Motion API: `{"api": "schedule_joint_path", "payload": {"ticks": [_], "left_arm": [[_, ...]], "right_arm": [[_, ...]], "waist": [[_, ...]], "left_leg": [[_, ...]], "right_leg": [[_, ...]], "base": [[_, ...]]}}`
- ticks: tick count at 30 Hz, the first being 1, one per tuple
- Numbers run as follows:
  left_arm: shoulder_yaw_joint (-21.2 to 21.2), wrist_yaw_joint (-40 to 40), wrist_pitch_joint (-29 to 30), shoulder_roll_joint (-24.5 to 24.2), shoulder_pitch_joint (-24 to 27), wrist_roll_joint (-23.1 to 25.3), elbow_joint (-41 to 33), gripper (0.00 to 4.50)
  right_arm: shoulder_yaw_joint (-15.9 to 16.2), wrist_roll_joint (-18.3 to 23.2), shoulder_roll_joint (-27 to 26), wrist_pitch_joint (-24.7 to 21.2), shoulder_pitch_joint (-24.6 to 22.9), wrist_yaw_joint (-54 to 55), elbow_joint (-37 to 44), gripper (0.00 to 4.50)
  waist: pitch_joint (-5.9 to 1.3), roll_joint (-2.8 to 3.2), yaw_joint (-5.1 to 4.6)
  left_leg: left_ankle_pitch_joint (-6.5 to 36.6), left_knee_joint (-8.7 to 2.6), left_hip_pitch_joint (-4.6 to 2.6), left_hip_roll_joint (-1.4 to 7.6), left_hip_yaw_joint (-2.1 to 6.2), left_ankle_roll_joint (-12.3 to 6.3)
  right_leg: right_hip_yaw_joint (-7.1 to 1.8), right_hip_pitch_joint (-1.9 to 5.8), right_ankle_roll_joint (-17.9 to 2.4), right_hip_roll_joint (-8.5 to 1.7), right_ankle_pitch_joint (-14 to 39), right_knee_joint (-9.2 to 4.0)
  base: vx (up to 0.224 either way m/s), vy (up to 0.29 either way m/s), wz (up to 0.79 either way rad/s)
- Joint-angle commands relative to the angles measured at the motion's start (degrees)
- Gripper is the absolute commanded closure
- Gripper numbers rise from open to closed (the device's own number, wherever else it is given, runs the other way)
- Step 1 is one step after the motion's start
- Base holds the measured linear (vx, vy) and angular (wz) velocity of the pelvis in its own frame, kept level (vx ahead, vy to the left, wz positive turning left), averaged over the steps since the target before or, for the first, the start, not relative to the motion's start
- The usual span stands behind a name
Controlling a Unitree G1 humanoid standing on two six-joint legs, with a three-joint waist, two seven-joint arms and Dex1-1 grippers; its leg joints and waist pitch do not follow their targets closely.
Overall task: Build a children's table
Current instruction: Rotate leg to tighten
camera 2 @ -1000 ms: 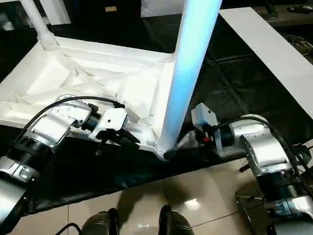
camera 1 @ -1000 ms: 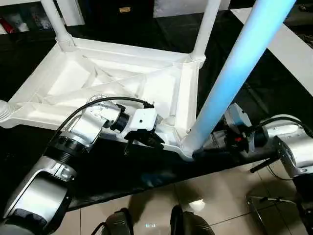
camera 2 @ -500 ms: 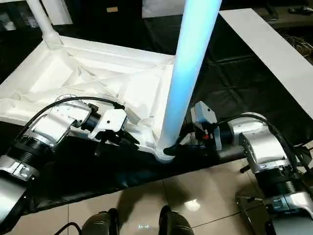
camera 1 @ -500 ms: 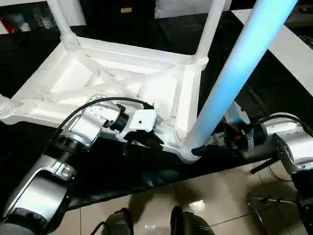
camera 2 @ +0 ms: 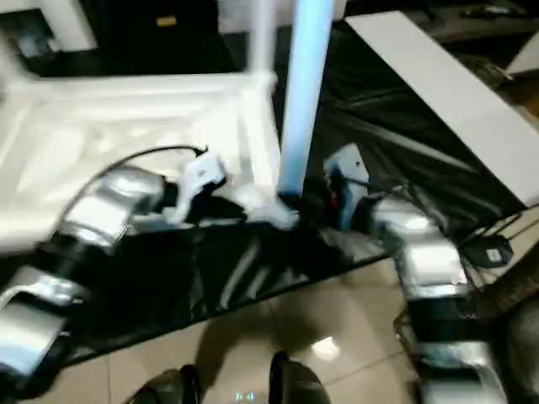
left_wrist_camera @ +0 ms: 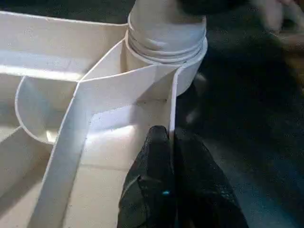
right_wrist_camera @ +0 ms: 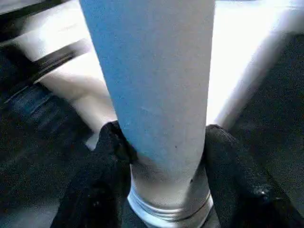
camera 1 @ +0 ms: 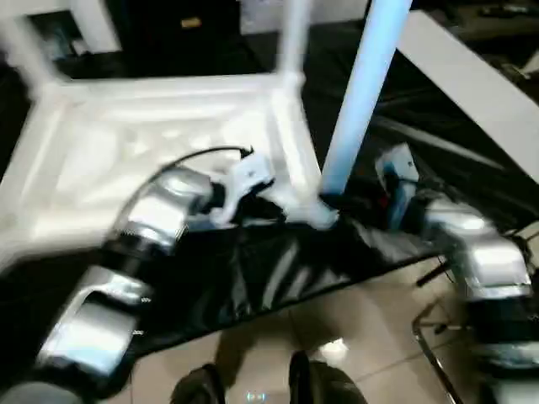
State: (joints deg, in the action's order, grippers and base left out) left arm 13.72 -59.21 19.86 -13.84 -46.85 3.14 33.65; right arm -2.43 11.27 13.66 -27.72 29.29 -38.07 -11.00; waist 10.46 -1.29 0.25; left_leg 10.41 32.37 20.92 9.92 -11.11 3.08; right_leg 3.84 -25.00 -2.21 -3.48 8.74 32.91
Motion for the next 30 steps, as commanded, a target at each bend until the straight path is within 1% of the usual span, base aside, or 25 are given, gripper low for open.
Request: {"api": "schedule_joint_path", "payload": {"ticks": [1,3,4,5,6,7,8,9,11,13,14,15,16,18,19,20,21,22,23,24,25,26,28,29,30], "left_arm": [[1.8,5.6,2.5,7.6,0.4,-1.4,1.5,4.5],[1.4,7.3,2.9,8.7,0.1,-1.4,1.6,4.5],[0.3,11.8,4.1,11.9,-0.4,-0.9,1.6,4.5],[0.1,13.2,4.6,12.9,-0.5,-0.6,1.5,4.5],[-0.1,15.5,4.7,14.6,-1.0,-0.3,2.0,4.5],[-0.1,16.2,4.8,15.0,-1.1,-0.2,2.0,4.5],[0.1,16.5,4.7,15.1,-1.1,0.0,1.9,4.5],[0.1,16.6,4.7,15.1,-1.1,0.0,1.9,4.5],[0.8,16.1,4.2,14.1,-0.8,0.8,1.0,4.5],[1.1,15.6,3.7,13.0,-0.5,1.3,0.5,4.5],[1.2,15.4,3.5,12.8,-0.4,1.5,0.4,4.5],[1.2,15.4,3.5,12.8,-0.4,1.5,0.4,4.5],[1.2,13.6,2.9,11.2,0.3,1.5,-0.6,4.5],[1.5,11.8,2.5,9.7,0.9,1.6,-1.4,4.5],[1.5,11.8,2.5,9.7,0.9,1.6,-1.4,4.5],[2.3,8.3,0.8,7.6,1.8,1.3,-2.2,4.5],[2.3,8.3,0.8,7.6,1.8,1.3,-2.2,4.5],[2.6,6.6,0.0,6.6,2.3,1.1,-2.4,4.5],[3.1,4.0,-0.8,5.1,3.0,0.9,-2.5,4.5],[3.1,4.0,-0.8,5.1,3.0,0.9,-2.5,4.5],[3.5,2.2,-2.0,4.0,3.4,1.0,-2.3,4.5],[3.8,0.8,-2.8,3.2,3.5,1.0,-1.9,4.5],[4.5,-1.3,-4.1,1.4,3.5,1.4,-1.2,4.5],[4.5,-1.3,-4.1,1.4,3.5,1.4,-1.2,4.5],[5.3,-3.2,-4.9,-0.3,3.4,1.8,-1.0,4.5]], "right_arm": [[2.8,-0.8,-7.5,-4.9,1.7,10.2,-0.2,2.54],[2.2,-1.4,-8.9,-5.5,2.1,13.0,-0.7,2.54],[0.9,-2.4,-12.9,-5.0,2.8,19.6,-1.4,2.54],[0.7,-3.0,-14.1,-4.5,2.8,21.7,-1.4,2.54],[1.2,-3.6,-15.4,-2.3,3.0,23.2,-2.0,2.2],[1.3,-3.9,-15.8,-1.7,3.0,23.8,-2.0,2.2],[1.2,-3.9,-16.2,-0.7,3.1,24.1,-2.1,1.99],[1.1,-3.9,-16.2,-0.6,3.1,24.1,-2.1,1.86],[0.3,-3.3,-16.1,0.7,3.0,23.2,-0.9,1.83],[-0.9,-2.5,-15.9,0.4,2.6,22.8,0.7,1.5],[-1.2,-2.3,-15.8,0.1,2.5,23.0,1.1,1.43],[-1.2,-2.3,-15.8,0.1,2.5,23.0,1.1,1.38],[-2.1,-1.5,-13.9,0.6,1.4,20.8,3.2,1.23],[-2.4,-0.5,-11.5,1.1,0.4,18.5,4.6,1.05],[-2.4,-0.5,-11.5,1.1,0.4,18.5,4.6,1.01],[-2.6,0.4,-8.1,0.9,-0.7,14.8,5.9,0.92],[-2.6,0.4,-8.1,0.9,-0.7,14.8,5.9,0.79],[-2.3,1.2,-6.4,1.1,-1.3,11.9,6.6,0.79],[-0.8,1.1,-3.1,1.8,-2.5,7.2,7.3,0.6],[-0.8,1.1,-3.1,1.8,-2.5,7.2,7.3,0.6],[0.4,1.2,-0.6,2.4,-3.4,3.2,7.9,0.49],[1.2,0.9,1.4,2.6,-4.0,0.7,8.1,0.41],[1.7,0.9,4.9,3.5,-4.8,-3.5,8.2,0.18],[1.7,0.9,4.9,3.5,-4.8,-3.5,8.2,0.11],[2.2,1.2,7.6,4.3,-5.3,-7.6,8.3,0.01]], "waist": [[-3.57,-0.35,0.54],[-3.66,-0.36,0.46],[-3.74,-0.14,0.37],[-3.91,-0.14,0.57],[-3.9,-0.09,0.49],[-4.03,-0.03,0.53],[-4.0,-0.04,0.55],[-4.0,-0.04,0.55],[-4.04,-0.01,0.69],[-3.9,-0.05,0.73],[-3.72,-0.03,0.84],[-3.72,-0.03,0.84],[-3.75,0.0,0.95],[-4.01,0.04,1.11],[-4.12,0.01,1.15],[-4.22,-0.04,1.28],[-4.31,-0.08,1.28],[-4.58,-0.05,1.18],[-4.61,0.24,1.26],[-4.55,0.2,1.35],[-4.49,0.07,1.43],[-4.34,-0.06,1.65],[-4.24,-0.1,1.69],[-3.96,-0.05,1.76],[-3.87,-0.06,1.8]], "left_leg": [[9.8,-3.69,-0.43,2.38,1.89,-3.8],[9.8,-3.63,-0.59,2.45,1.77,-3.63],[9.1,-3.67,-0.52,2.52,1.64,-3.9],[9.2,-3.6,-0.93,2.59,1.57,-3.83],[8.9,-3.61,-0.79,2.62,1.51,-3.98],[7.9,-3.62,-0.59,2.68,1.54,-4.22],[7.4,-3.57,-0.49,2.62,1.46,-4.81],[7.4,-3.57,-0.49,2.62,1.46,-4.81],[7.0,-3.55,-0.35,2.48,1.44,-5.97],[7.3,-3.59,-0.29,2.44,1.43,-6.35],[8.2,-3.68,-0.39,2.47,1.46,-6.37],[8.2,-3.68,-0.39,2.47,1.46,-6.37],[8.5,-3.78,-0.45,2.62,1.54,-6.07],[6.9,-3.7,-0.37,2.81,1.55,-6.36],[5.6,-3.56,-0.33,2.73,1.41,-7.06],[4.2,-3.45,-0.13,2.62,1.45,-7.78],[3.4,-3.36,0.0,2.55,1.41,-8.29],[1.3,-3.14,0.08,2.56,1.3,-9.44],[-0.2,-2.91,0.12,2.54,1.23,-10.51],[-0.5,-2.89,0.1,2.53,1.24,-11.0],[-0.5,-2.82,0.07,2.57,1.12,-11.41],[0.5,-2.85,0.13,2.59,1.16,-12.0],[1.8,-2.88,0.12,2.57,1.15,-11.58],[4.3,-3.1,-0.12,2.78,1.14,-10.23],[5.0,-3.19,-0.13,2.82,1.2,-9.68]], "right_leg": [[-2.88,3.09,-7.7,-5.08,29.8,-5.47],[-2.97,3.02,-8.0,-5.09,28.8,-5.4],[-3.12,3.06,-8.8,-5.04,25.9,-5.23],[-3.12,2.86,-9.3,-4.93,24.1,-5.14],[-3.24,2.97,-9.8,-4.96,22.5,-4.92],[-3.27,3.18,-10.6,-4.91,19.3,-4.57],[-3.33,3.32,-11.3,-4.86,16.7,-4.33],[-3.33,3.32,-11.3,-4.86,16.7,-4.33],[-3.36,3.67,-11.9,-4.95,14.8,-4.14],[-3.32,3.72,-11.5,-5.0,15.9,-4.33],[-3.29,3.56,-10.7,-5.01,18.6,-4.65],[-3.29,3.56,-10.7,-5.01,18.6,-4.65],[-3.28,3.49,-10.1,-5.0,19.6,-4.69],[-3.41,3.66,-10.8,-4.96,15.7,-4.09],[-3.46,3.78,-11.7,-4.89,12.4,-3.8],[-3.47,4.07,-12.2,-4.91,9.8,-3.54],[-3.49,4.2,-12.5,-4.87,8.3,-3.3],[-3.57,4.34,-13.7,-4.89,4.2,-2.75],[-3.56,4.35,-14.7,-4.77,1.0,-2.37],[-3.45,4.34,-14.9,-4.66,0.3,-2.45],[-3.51,4.4,-15.1,-4.7,-0.4,-2.37],[-3.4,4.39,-15.2,-4.81,0.9,-2.53],[-3.32,4.36,-14.7,-4.84,4.0,-2.89],[-3.34,4.15,-13.9,-4.93,10.0,-3.51],[-3.28,4.06,-13.6,-4.97,11.9,-3.7]], "base": [[0.0,0.0,0.0],[0.0,0.0,0.0],[0.0,0.0,0.0],[0.0,0.0,0.0],[0.0,0.0,0.0],[0.0,0.0,0.0],[0.0,0.0,0.0],[0.0,0.0,0.0],[0.0,0.0,0.0],[0.0,0.0,0.0],[0.0,0.0,0.0],[0.0,0.0,0.0],[0.0,0.0,0.0],[0.0,0.0,0.0],[0.0,0.0,0.0],[0.0,0.0,0.0],[0.0,0.0,0.0],[0.0,0.0,0.0],[0.0,0.0,0.0],[0.0,0.0,0.0],[0.0,0.0,0.0],[0.0,0.0,0.0],[0.0,0.0,0.0],[0.0,0.0,0.0],[0.0,0.0,0.0]]}}
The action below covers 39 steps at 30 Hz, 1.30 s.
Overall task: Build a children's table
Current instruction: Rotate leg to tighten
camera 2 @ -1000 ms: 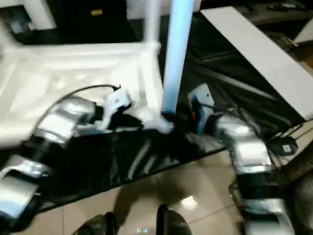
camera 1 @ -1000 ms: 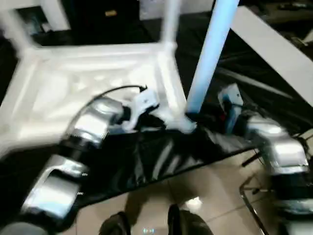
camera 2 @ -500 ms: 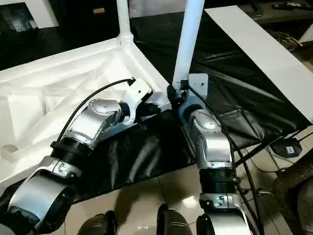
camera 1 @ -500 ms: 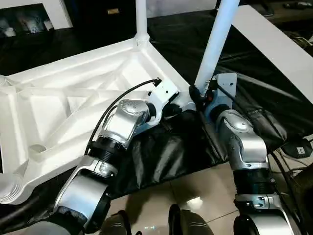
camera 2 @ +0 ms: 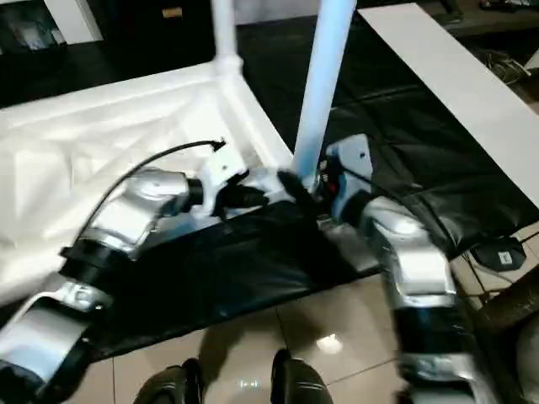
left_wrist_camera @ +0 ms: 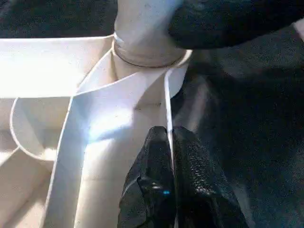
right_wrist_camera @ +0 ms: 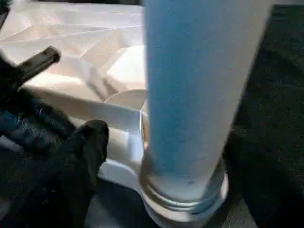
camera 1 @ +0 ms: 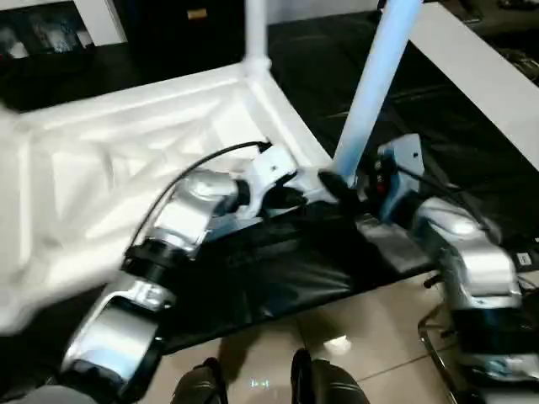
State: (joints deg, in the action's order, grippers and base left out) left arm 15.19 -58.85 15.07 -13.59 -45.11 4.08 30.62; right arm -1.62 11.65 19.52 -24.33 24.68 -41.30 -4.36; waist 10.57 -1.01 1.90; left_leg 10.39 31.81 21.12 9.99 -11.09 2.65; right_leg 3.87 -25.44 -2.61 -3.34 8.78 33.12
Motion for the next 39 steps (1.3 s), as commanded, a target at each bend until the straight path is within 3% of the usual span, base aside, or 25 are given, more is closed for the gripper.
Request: {"api": "schedule_joint_path", "payload": {"ticks": [1,3,5,6,10,14,20,24,26,28,36,39], "left_arm": [[4.3,-4.7,-0.9,-1.4,1.6,1.1,2.1,4.5],[5.5,-8.4,-3.3,-3.6,1.7,1.4,2.1,4.5],[7.2,-13.6,-6.1,-6.4,2.0,1.7,1.5,4.5],[8.0,-16.3,-8.0,-7.7,2.1,1.7,1.3,4.5],[8.7,-19.0,-9.5,-9.0,1.8,1.9,1.6,4.5],[10.6,-25.6,-14.7,-11.0,1.3,1.3,1.8,4.5],[11.9,-29.6,-18.6,-12.3,0.4,1.2,2.3,4.5],[11.9,-31.3,-18.9,-12.3,0.4,0.8,1.4,4.5],[11.9,-32.1,-18.8,-12.0,0.3,0.2,1.0,4.5],[11.9,-32.5,-19.0,-11.7,0.2,-0.2,1.0,4.5],[11.8,-32.9,-19.9,-11.6,0.1,-0.1,1.9,4.5],[11.7,-33.0,-19.9,-11.6,0.1,0.0,2.0,4.5]], "right_arm": [[1.6,1.2,3.1,1.1,-1.0,-6.3,1.9,0.01],[2.1,2.5,6.1,1.4,-1.4,-11.1,2.1,0.01],[3.0,4.2,10.1,2.1,-1.7,-17.8,2.0,0.01],[3.5,4.8,12.0,2.7,-1.8,-21.1,2.0,0.01],[4.6,4.6,14.3,5.6,-1.7,-25.9,1.1,0.01],[5.8,6.0,16.7,9.1,-0.6,-34.7,-1.2,0.01],[7.9,8.7,17.6,8.0,0.7,-41.0,-2.3,0.48],[9.4,7.9,16.5,8.9,1.6,-42.0,-3.9,0.87],[10.2,7.2,15.5,10.1,2.4,-42.6,-5.7,1.15],[10.9,7.3,15.1,10.2,3.1,-43.7,-6.9,1.29],[11.7,7.6,14.7,10.8,4.2,-44.4,-8.2,2.1],[11.8,7.5,14.3,11.1,4.4,-44.5,-8.6,2.21]], "waist": [[-3.91,-0.44,0.23],[-3.91,-0.3,0.23],[-4.01,-0.61,0.21],[-4.12,-0.62,0.32],[-4.18,-0.56,0.37],[-4.24,-0.51,0.73],[-4.16,-0.66,1.2],[-4.27,-0.61,1.49],[-4.37,-0.91,1.54],[-4.33,-0.67,1.64],[-4.53,-0.81,1.86],[-4.62,-0.84,1.87]], "left_leg": [[6.5,-2.8,-0.61,2.91,1.31,-8.4],[7.0,-2.84,-0.68,3.01,1.34,-7.74],[6.4,-2.83,-0.57,3.05,1.39,-7.86],[5.6,-2.71,-0.57,3.02,1.37,-8.71],[4.6,-2.51,-0.47,3.08,1.23,-9.28],[4.2,-2.45,-0.47,3.3,1.2,-9.64],[4.3,-2.45,-0.48,3.37,1.13,-9.71],[3.4,-2.43,-0.59,3.42,1.13,-9.31],[3.2,-2.39,-0.56,3.4,1.08,-9.31],[3.1,-2.38,-0.61,3.41,1.07,-9.23],[2.4,-2.29,-0.54,3.35,1.07,-9.48],[2.1,-2.24,-0.53,3.33,1.05,-9.56]], "right_leg": [[-3.32,4.45,-12.0,-5.1,15.2,-4.23],[-3.38,4.34,-11.8,-5.16,16.3,-4.26],[-3.47,4.45,-11.7,-5.17,15.3,-4.02],[-3.55,4.58,-12.2,-5.24,13.3,-3.81],[-3.48,4.48,-13.2,-5.35,11.6,-3.53],[-3.36,4.51,-14.1,-5.21,10.4,-3.2],[-3.4,4.45,-14.0,-5.27,11.1,-3.18],[-3.35,4.31,-14.3,-5.24,11.0,-3.07],[-3.33,4.33,-14.5,-5.3,10.4,-2.98],[-3.35,4.28,-14.6,-5.28,10.6,-2.96],[-3.34,4.44,-14.6,-5.27,9.7,-2.76],[-3.35,4.47,-14.6,-5.26,9.5,-2.67]], "base": [[0.0,0.0,0.0],[0.0,0.0,0.0],[0.0,0.0,0.0],[0.0,0.0,0.0],[0.0,0.0,0.0],[0.0,0.0,0.0],[0.0,0.0,0.0],[0.0,0.0,0.0],[0.0,0.0,0.0],[0.0,0.0,0.0],[0.0,0.0,0.0],[0.0,0.0,0.0]]}}
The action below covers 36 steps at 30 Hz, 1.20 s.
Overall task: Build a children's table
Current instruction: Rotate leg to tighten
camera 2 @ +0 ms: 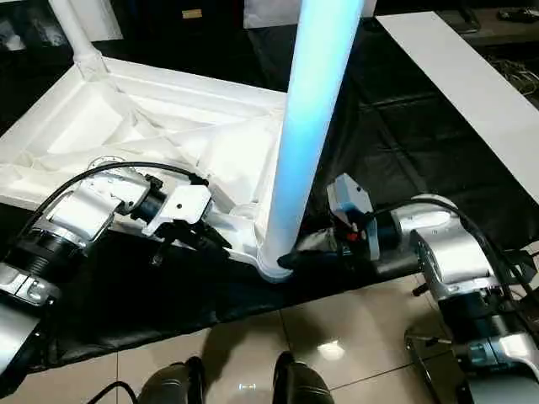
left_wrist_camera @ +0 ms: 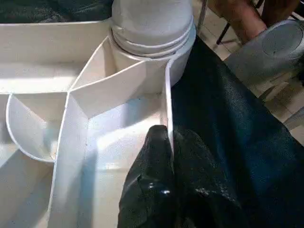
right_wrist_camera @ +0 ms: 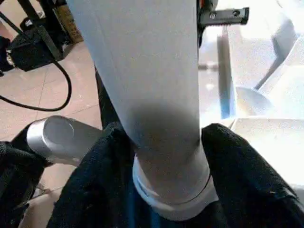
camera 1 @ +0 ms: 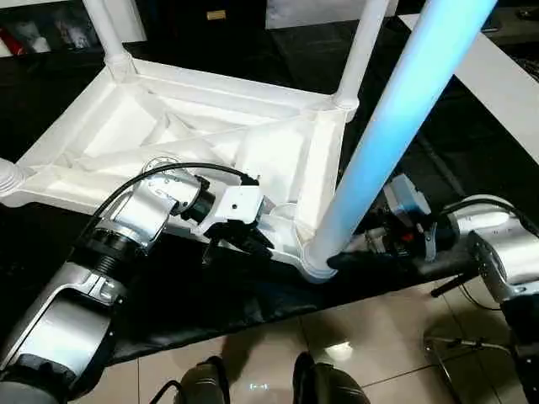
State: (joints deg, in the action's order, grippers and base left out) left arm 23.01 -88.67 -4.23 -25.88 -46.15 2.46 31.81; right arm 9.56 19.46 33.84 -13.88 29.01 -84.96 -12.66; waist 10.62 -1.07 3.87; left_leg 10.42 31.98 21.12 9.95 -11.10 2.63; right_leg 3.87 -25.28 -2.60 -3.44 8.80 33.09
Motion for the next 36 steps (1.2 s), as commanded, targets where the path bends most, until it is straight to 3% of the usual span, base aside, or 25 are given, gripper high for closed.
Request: {"api": "schedule_joint_path", "payload": {"ticks": [1,2,9,12,13,14,15,18,20,21,22,23,25,26,27,28,30,32,34,36], "left_arm": [[3.9,-3.2,-0.6,0.6,1.2,1.7,0.9,4.5],[3.9,-3.1,-0.4,0.6,1.3,1.6,0.8,4.5],[2.6,-1.1,4.0,0.9,2.4,0.7,-0.5,4.5],[0.5,5.4,11.9,3.6,4.0,-0.2,-3.6,4.5],[-0.5,8.9,14.7,5.4,4.4,-0.6,-4.2,4.5],[-0.7,9.4,15.1,5.7,4.5,-0.7,-4.2,4.5],[-1.2,11.0,16.5,6.6,4.6,-0.8,-4.4,4.5],[-2.4,16.3,20.4,9.6,4.6,-0.7,-4.7,4.5],[-3.6,22.1,23.9,13.3,3.7,-0.1,-3.6,4.5],[-3.9,23.5,25.0,14.3,3.6,0.2,-3.6,4.5],[-4.2,25.1,26.1,15.4,3.2,0.4,-3.3,4.5],[-4.6,26.9,27.2,16.4,2.9,0.6,-3.1,4.5],[-5.5,32.0,28.3,18.7,1.5,1.9,-1.3,4.5],[-5.8,34.6,28.3,19.7,0.8,2.7,-0.3,4.5],[-6.1,36.8,28.1,20.6,0.1,3.3,0.7,4.5],[-6.5,39.5,28.0,21.7,-0.6,3.8,1.9,4.5],[-6.8,40.8,28.0,22.2,-1.0,4.0,2.4,4.5],[-8.1,45.1,28.3,24.3,-2.3,4.7,3.8,4.5],[-8.4,46.1,28.4,24.6,-2.6,4.8,4.0,4.5],[-8.9,46.8,28.2,24.9,-3.0,4.8,4.1,4.5]], "right_arm": [[0.7,-0.2,-0.2,0.7,0.2,-0.9,-0.5,2.29],[0.8,0.1,-0.2,0.5,0.0,-1.2,-0.3,2.49],[0.8,2.8,0.6,-3.4,-3.6,-1.6,4.7,2.6],[-1.4,6.4,-1.1,-8.9,-7.5,3.9,10.4,2.61],[-2.3,7.4,-2.5,-11.4,-8.9,7.9,12.7,2.61],[-2.4,7.6,-2.8,-11.8,-9.1,8.5,13.0,2.61],[-2.7,7.4,-3.6,-12.3,-9.7,10.4,13.8,2.61],[-3.0,5.5,-6.2,-12.8,-10.8,16.5,15.5,2.61],[-4.2,1.7,-10.9,-14.3,-10.5,26.6,15.6,2.61],[-4.6,0.6,-12.3,-15.1,-10.3,29.9,15.8,2.61],[-5.1,0.0,-14.0,-15.9,-10.0,33.0,15.6,2.61],[-5.6,-0.4,-15.7,-16.8,-9.8,36.2,15.6,2.61],[-6.6,-2.9,-20.4,-18.3,-8.2,45.2,13.9,2.62],[-7.1,-4.0,-22.7,-18.5,-7.3,49.3,12.7,2.62],[-7.6,-5.1,-24.8,-18.2,-6.2,53.3,11.2,2.62],[-8.8,-6.2,-28.3,-18.2,-4.5,59.4,8.8,2.63],[-9.5,-6.6,-29.9,-18.2,-3.6,62.1,7.6,2.63],[-12.1,-8.8,-36.4,-16.6,-0.4,72.3,3.5,2.63],[-12.4,-9.3,-37.8,-15.7,0.4,74.4,2.5,2.07],[-12.4,-10.8,-39.9,-13.2,1.0,77.0,2.0,1.93]], "waist": [[-4.66,-0.75,-0.08],[-4.88,-0.81,-0.08],[-5.0,-0.53,0.34],[-4.89,-0.55,0.76],[-4.63,-0.59,1.06],[-4.63,-0.59,1.06],[-4.5,-0.65,1.05],[-4.0,-0.84,0.38],[-3.63,-0.83,-0.22],[-3.59,-0.89,-0.82],[-3.62,-0.95,-1.18],[-3.48,-0.94,-1.47],[-3.38,-0.7,-2.09],[-3.42,-0.77,-2.15],[-3.48,-0.05,-2.23],[-3.58,-0.15,-2.46],[-3.64,0.16,-2.52],[-3.67,0.55,-2.61],[-3.67,0.43,-2.8],[-3.79,0.41,-2.87]], "left_leg": [[1.9,-2.42,-0.54,3.41,1.07,-9.57],[1.4,-2.35,-0.54,3.4,1.07,-9.78],[1.0,-2.26,-0.61,3.46,1.07,-10.31],[1.6,-2.37,-0.78,3.67,0.99,-9.53],[3.3,-2.51,-0.72,3.6,1.07,-8.75],[3.3,-2.51,-0.72,3.6,1.07,-8.75],[4.1,-2.64,-0.73,3.52,1.09,-8.19],[8.8,-3.0,-0.78,2.98,1.58,-4.82],[9.8,-3.23,-0.69,2.83,1.78,-3.95],[10.9,-3.14,-0.84,2.45,1.81,-3.26],[11.0,-3.26,-0.56,2.21,2.12,-3.09],[11.5,-3.32,-0.64,2.07,2.13,-3.24],[12.7,-3.2,-1.06,1.88,2.15,-2.76],[13.0,-3.32,-0.97,1.84,2.36,-2.57],[13.0,-3.45,-1.02,1.89,2.41,-2.34],[13.1,-3.72,-0.87,1.98,2.62,-2.31],[14.3,-3.94,-1.13,2.27,2.76,-2.06],[14.0,-4.23,-1.32,2.71,2.57,-2.39],[15.7,-4.37,-1.48,2.79,2.72,-1.6],[15.1,-4.31,-1.54,2.85,2.45,-1.78]], "right_leg": [[-3.35,4.28,-14.6,-5.17,9.3,-2.62],[-3.32,4.39,-14.9,-5.13,8.5,-2.48],[-3.29,4.36,-15.2,-5.1,7.7,-2.39],[-3.48,4.42,-15.3,-5.16,8.7,-2.63],[-3.34,4.23,-14.6,-5.2,12.2,-3.18],[-3.34,4.23,-14.6,-5.2,12.2,-3.18],[-3.34,4.21,-13.9,-5.17,14.2,-3.46],[-3.14,4.07,-9.4,-5.56,27.5,-5.0],[-3.0,3.77,-7.5,-5.44,31.1,-5.49],[-2.81,3.59,-6.4,-5.4,34.0,-5.97],[-2.65,3.96,-5.0,-5.54,36.3,-6.22],[-2.55,3.69,-3.8,-5.46,38.1,-6.62],[-2.34,3.13,-3.2,-5.25,40.0,-7.09],[-2.13,3.39,-2.6,-5.36,40.8,-7.22],[-2.06,3.35,-2.2,-5.41,40.2,-7.33],[-1.77,3.69,-2.2,-5.41,38.6,-7.43],[-1.69,3.58,-2.8,-5.47,36.5,-7.47],[-2.01,3.41,-5.1,-5.53,30.8,-7.12],[-2.07,3.55,-6.0,-5.57,29.1,-6.86],[-2.58,3.48,-7.1,-5.69,25.7,-6.47]], "base": [[0.0,0.0,0.0],[0.0,0.0,0.0],[0.0,0.0,0.0],[0.0,0.0,0.0],[0.0,0.0,0.0],[0.0,0.0,0.0],[0.0,0.0,0.0],[0.0,0.0,0.0],[0.0,0.0,0.0],[0.0,0.0,0.0],[0.0,0.0,0.0],[0.0,0.0,0.0],[0.0,0.0,0.0],[0.0,0.0,0.0],[0.0,0.0,0.0],[0.0,0.0,0.0],[0.0,0.0,0.0],[0.0,0.0,0.0],[0.0,0.0,0.0],[0.0,0.0,0.0]]}}
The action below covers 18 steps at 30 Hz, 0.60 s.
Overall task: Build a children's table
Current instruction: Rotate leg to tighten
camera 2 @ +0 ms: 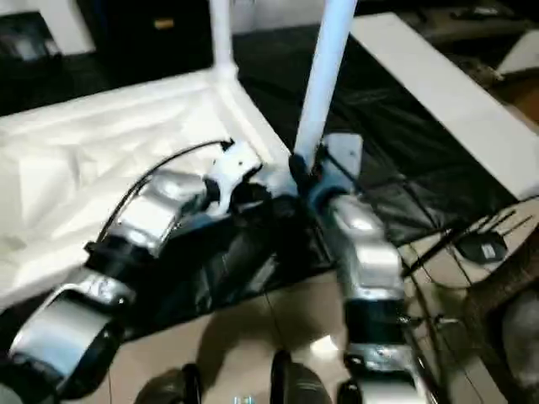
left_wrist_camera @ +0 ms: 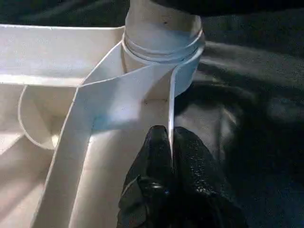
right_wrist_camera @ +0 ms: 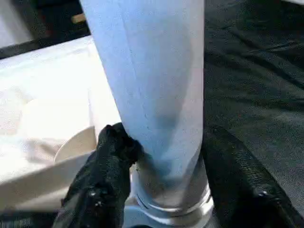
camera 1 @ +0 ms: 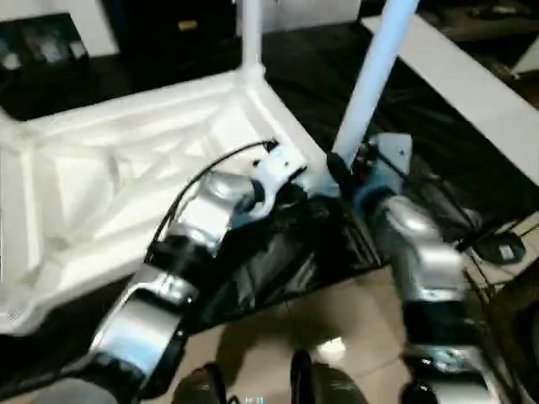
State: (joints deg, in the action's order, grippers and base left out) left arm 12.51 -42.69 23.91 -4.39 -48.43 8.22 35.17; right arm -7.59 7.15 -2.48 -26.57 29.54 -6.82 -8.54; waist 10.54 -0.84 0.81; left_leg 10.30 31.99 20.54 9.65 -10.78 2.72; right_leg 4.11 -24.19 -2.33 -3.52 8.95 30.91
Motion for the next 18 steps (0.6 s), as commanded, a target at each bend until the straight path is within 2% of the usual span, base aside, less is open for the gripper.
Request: {"api": "schedule_joint_path", "payload": {"ticks": [1,2,4,5,6,7,8,9,11,12,13,14,15,16,17,18], "left_arm": [[1.8,0.2,-0.5,3.1,-0.6,-0.9,0.7,4.5],[1.9,-0.1,-0.8,2.9,-0.5,-0.9,0.7,4.5],[2.1,-0.6,-1.0,2.5,-0.3,-0.9,0.5,4.5],[2.1,-0.8,-1.2,2.3,-0.2,-1.0,0.5,4.5],[2.5,-2.4,-2.5,1.0,0.5,-1.0,0.3,4.5],[2.7,-3.7,-3.6,0.0,1.0,-1.2,0.2,4.5],[2.7,-3.9,-3.9,-0.1,1.1,-1.3,0.2,4.5],[2.9,-4.8,-4.5,-0.8,1.4,-1.3,0.2,4.5],[3.0,-7.7,-5.9,-3.1,2.6,-1.5,-0.1,4.5],[3.2,-10.3,-7.1,-4.9,3.3,-1.7,-0.5,4.5],[3.3,-11.0,-7.4,-5.3,3.5,-1.8,-0.6,4.5],[3.4,-12.0,-7.7,-5.9,3.7,-1.8,-0.7,4.5],[3.6,-12.8,-8.1,-6.5,3.8,-1.7,-0.7,4.5],[3.8,-13.9,-9.2,-7.2,3.9,-1.7,-0.7,4.5],[4.2,-15.5,-9.9,-8.1,4.0,-2.0,-0.6,4.5],[4.6,-16.7,-10.3,-8.9,4.1,-2.2,-0.6,4.5]], "right_arm": [[4.8,1.4,-3.4,0.0,0.2,-1.3,-1.6,1.85],[4.7,1.5,-3.3,0.2,0.1,-1.4,-1.4,1.71],[4.7,1.6,-2.5,0.5,-0.3,-2.4,-0.7,1.57],[4.7,1.5,-2.2,0.5,-0.5,-2.7,-0.4,1.48],[4.4,1.9,0.9,0.0,-2.0,-5.9,1.8,1.41],[4.2,2.2,3.0,-0.4,-3.0,-8.0,3.2,1.33],[4.2,2.3,3.4,-0.5,-3.1,-8.3,3.4,1.24],[4.0,2.8,5.2,-0.7,-3.9,-10.1,4.5,1.04],[3.4,4.9,11.4,-0.8,-6.4,-18.0,7.6,0.96],[3.1,6.8,16.3,-0.3,-8.1,-24.8,9.4,0.88],[3.0,7.2,17.6,-0.1,-8.6,-26.5,9.8,0.88],[2.9,7.7,19.4,0.1,-9.1,-28.8,10.1,0.59],[2.6,8.3,21.0,0.4,-9.5,-31.2,10.3,0.53],[2.3,9.0,22.7,0.7,-9.9,-33.7,10.5,0.48],[2.2,9.7,25.0,1.1,-10.4,-36.8,10.6,0.48],[2.1,10.3,27.0,1.5,-10.8,-39.5,10.6,0.39]], "waist": [[-3.82,0.18,0.2],[-3.95,0.17,0.21],[-4.21,0.17,0.21],[-4.25,0.12,0.22],[-4.26,-0.09,0.19],[-4.42,-0.12,0.55],[-4.5,-0.06,0.58],[-4.66,0.0,0.81],[-5.21,-0.22,1.16],[-5.29,-0.14,1.58],[-5.29,-0.14,1.58],[-5.04,-0.3,1.53],[-4.96,-0.35,1.59],[-4.77,-0.54,1.4],[-4.67,-0.51,1.41],[-4.39,-0.55,1.36]], "left_leg": [[14.2,-4.35,-0.84,3.13,2.03,-2.18],[13.4,-4.32,-0.76,3.13,1.97,-2.44],[10.1,-4.07,-0.68,3.14,1.63,-3.78],[9.9,-3.98,-0.78,3.14,1.54,-4.19],[9.9,-3.87,-0.83,2.92,1.32,-4.99],[8.7,-3.73,-0.62,2.83,1.37,-5.93],[7.6,-3.64,-0.5,2.8,1.25,-6.57],[6.0,-3.5,-0.33,2.91,1.26,-7.53],[1.4,-2.97,0.1,2.8,1.18,-9.57],[-0.3,-2.66,0.05,2.93,1.13,-11.2],[-0.3,-2.66,0.05,2.93,1.13,-11.2],[-0.6,-2.49,0.48,2.88,0.97,-13.19],[0.5,-2.45,0.48,2.81,0.95,-13.16],[2.9,-2.5,0.76,2.62,1.05,-12.42],[3.9,-2.56,0.64,2.66,1.01,-11.79],[6.3,-2.66,0.41,2.59,0.97,-10.44]], "right_leg": [[-3.0,2.54,-8.2,-5.55,23.0,-3.95],[-3.14,2.71,-8.7,-5.5,21.1,-3.66],[-3.43,2.93,-10.8,-5.27,14.3,-2.83],[-3.49,2.87,-11.2,-5.28,13.9,-2.79],[-3.46,2.87,-11.5,-5.23,14.8,-3.0],[-3.49,3.34,-11.3,-5.27,14.6,-2.83],[-3.55,3.29,-11.5,-5.24,13.5,-2.67],[-3.58,3.3,-12.0,-5.38,11.6,-2.44],[-3.62,3.82,-13.5,-5.12,4.6,-1.3],[-3.6,3.83,-14.4,-5.0,0.9,-0.88],[-3.6,3.83,-14.4,-5.0,0.9,-0.88],[-3.51,3.8,-15.3,-4.95,-0.9,-0.77],[-3.41,3.73,-15.2,-5.02,0.8,-1.08],[-3.19,3.97,-14.4,-5.04,6.0,-1.65],[-3.2,3.83,-13.7,-5.11,9.0,-2.01],[-3.09,3.55,-12.2,-4.98,15.6,-2.73]], "base": [[0.0,0.0,0.0],[0.0,0.0,0.0],[0.0,0.0,0.0],[0.0,0.0,0.0],[0.053,-0.015,0.07],[0.053,-0.027,0.05],[0.053,-0.027,0.05],[0.052,-0.034,0.01],[0.0,0.0,0.0],[0.0,0.0,0.0],[0.0,0.0,0.0],[0.0,0.0,0.0],[0.0,0.0,0.0],[0.0,0.0,0.0],[0.0,0.0,0.0],[0.0,0.0,0.0]]}}
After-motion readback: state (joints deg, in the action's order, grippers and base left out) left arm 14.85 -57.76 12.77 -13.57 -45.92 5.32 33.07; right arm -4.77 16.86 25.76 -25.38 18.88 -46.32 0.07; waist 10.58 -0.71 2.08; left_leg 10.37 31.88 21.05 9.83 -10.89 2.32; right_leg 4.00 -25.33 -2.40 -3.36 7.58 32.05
